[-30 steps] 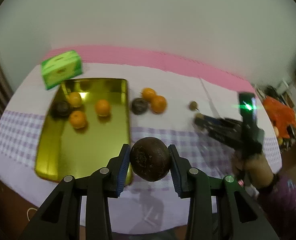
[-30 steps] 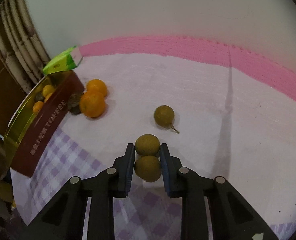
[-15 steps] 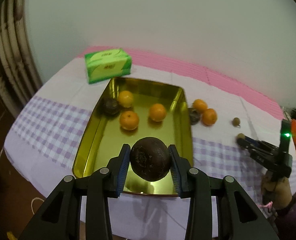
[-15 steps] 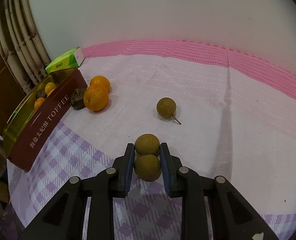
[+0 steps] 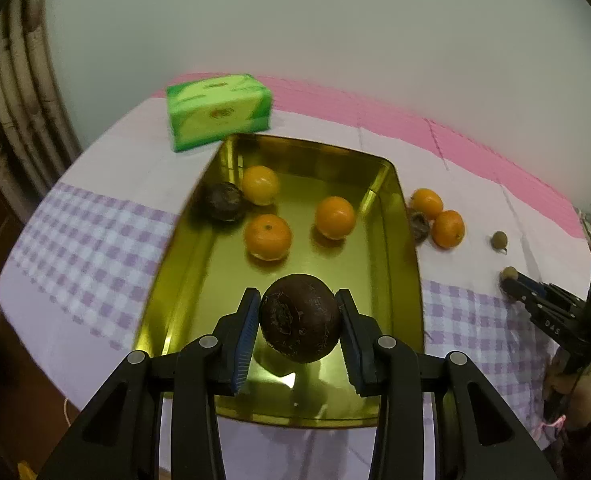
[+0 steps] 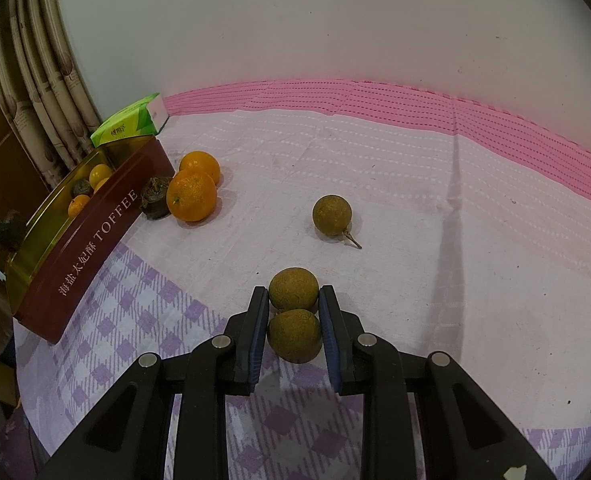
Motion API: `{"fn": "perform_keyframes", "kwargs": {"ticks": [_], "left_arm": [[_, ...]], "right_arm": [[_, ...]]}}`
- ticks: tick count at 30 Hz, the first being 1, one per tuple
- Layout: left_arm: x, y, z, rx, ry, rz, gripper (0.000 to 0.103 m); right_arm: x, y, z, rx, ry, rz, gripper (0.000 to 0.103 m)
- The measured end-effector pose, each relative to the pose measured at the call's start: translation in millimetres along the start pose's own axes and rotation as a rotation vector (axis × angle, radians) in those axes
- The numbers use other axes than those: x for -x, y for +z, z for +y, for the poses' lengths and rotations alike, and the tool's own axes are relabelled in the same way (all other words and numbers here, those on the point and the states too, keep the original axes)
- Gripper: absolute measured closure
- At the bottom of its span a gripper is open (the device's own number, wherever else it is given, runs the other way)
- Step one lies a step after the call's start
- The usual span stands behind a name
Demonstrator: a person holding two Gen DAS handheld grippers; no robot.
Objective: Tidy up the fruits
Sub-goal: 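Carry the dark brown fruit over the gold tray with left while right grasps two small olive fruits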
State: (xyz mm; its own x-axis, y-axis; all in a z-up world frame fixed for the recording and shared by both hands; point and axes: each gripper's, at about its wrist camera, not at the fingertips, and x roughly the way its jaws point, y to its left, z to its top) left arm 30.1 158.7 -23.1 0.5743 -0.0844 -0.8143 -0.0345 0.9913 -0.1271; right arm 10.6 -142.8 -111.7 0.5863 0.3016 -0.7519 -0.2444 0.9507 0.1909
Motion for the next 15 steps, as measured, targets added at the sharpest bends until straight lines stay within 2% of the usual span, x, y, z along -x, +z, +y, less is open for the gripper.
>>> {"fn": "perform_keyframes", "kwargs": {"ticks": [8,15], "left_arm": [[-21,12,-14,-0.012,-0.03,0.016,0.064],[-30,14,-21,-0.039,-0.005,0.018,0.064]], "right_arm": [[0,0,0,0.001,-0.001,0.0,0.08],[0,0,0,0.001,-0.001,0.0,0.08]]}}
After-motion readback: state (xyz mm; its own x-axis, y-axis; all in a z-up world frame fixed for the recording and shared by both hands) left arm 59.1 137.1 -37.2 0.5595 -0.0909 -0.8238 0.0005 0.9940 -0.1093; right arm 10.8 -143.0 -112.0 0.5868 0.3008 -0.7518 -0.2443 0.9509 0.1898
